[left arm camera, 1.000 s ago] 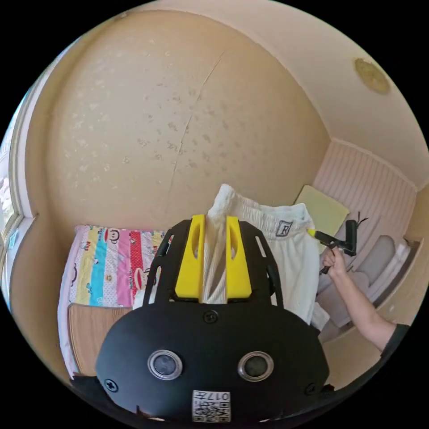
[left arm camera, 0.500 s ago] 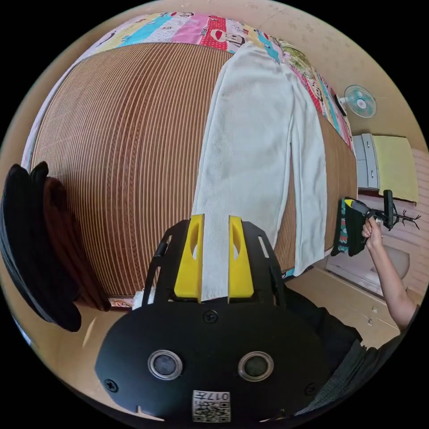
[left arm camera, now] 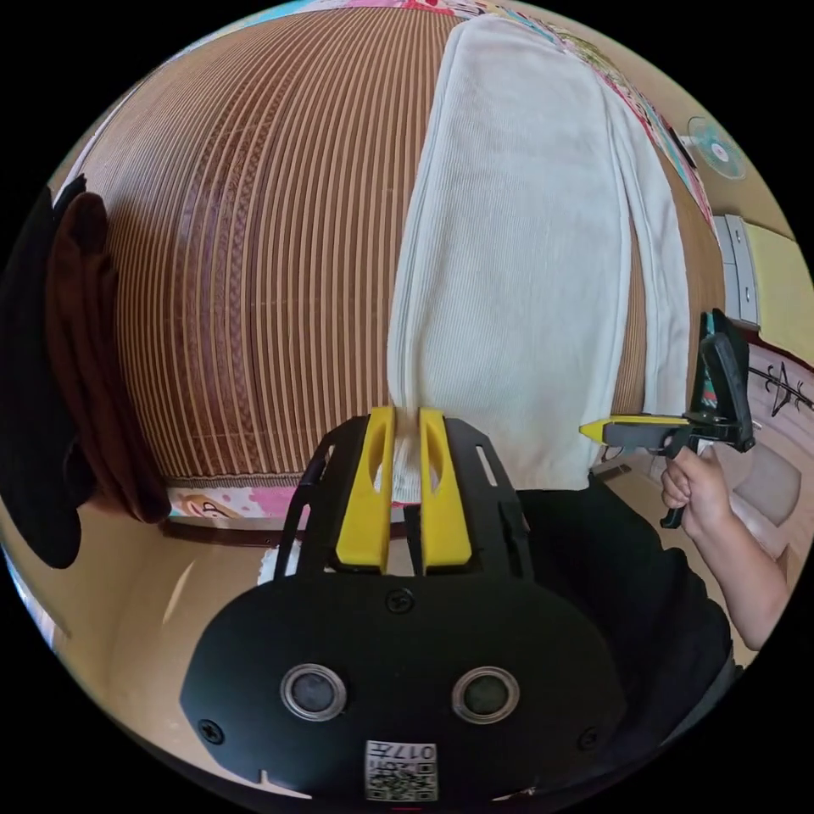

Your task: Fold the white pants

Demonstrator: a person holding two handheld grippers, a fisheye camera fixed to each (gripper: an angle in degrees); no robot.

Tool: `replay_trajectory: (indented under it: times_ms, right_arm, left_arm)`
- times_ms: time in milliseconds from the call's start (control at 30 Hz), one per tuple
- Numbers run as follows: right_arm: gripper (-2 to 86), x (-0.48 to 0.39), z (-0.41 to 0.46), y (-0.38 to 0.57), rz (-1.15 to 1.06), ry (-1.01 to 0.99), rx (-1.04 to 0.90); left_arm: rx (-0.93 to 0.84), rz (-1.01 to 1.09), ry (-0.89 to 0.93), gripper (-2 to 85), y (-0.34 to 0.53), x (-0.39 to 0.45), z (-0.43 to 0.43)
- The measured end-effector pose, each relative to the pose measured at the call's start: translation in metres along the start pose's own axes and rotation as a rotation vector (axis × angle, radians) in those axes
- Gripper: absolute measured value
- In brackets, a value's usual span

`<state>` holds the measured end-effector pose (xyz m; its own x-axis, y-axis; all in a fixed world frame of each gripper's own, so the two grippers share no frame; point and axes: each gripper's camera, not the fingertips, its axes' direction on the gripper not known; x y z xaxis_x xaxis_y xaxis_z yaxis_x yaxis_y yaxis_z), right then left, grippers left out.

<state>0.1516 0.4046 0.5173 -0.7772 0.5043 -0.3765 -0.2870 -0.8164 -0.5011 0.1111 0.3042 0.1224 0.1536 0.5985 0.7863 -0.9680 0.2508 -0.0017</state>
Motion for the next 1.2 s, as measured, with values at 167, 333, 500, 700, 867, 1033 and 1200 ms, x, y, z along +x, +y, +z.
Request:
replay_trajectory:
  times_ms: [167,333,500,700,867,1033,1200]
  right_arm:
    - [3.6,0.035,-0.023,0.047,0.008,-0.005,-0.089]
    - [5.2,0.085,-0.11,0.112,0.035,-0.212,0.154]
    - [9.9,0.191,-0.227,0.193,0.307,-0.037,0.508]
    - [13.0,0.303,-0.278,0.253,0.519,-0.062,0.649]
    - [7.7,0.314,-0.251,0.286,0.407,-0.13,0.691]
    - [3.7,0.317,-0.23,0.341,0.294,-0.325,0.707]
    - [2.7,0.299,-0.249,0.442,0.312,-0.322,0.922]
  left_arm:
    - [-0.015,-0.044,0.137,4.0,0.043,-0.042,-0.021]
    - [-0.135,-0.205,0.113,4.0,0.086,-0.096,-0.033]
    - [-0.064,-0.296,0.208,4.3,0.118,-0.154,-0.089]
    - [-0.015,-0.199,0.258,4.1,0.096,-0.156,-0.136]
    - [-0.036,-0.021,0.245,3.4,0.066,-0.115,-0.149]
    - [-0.014,0.056,0.352,0.2,0.064,-0.084,-0.167]
    - [-0.006,0.223,0.4,-0.2,0.077,-0.05,-0.195]
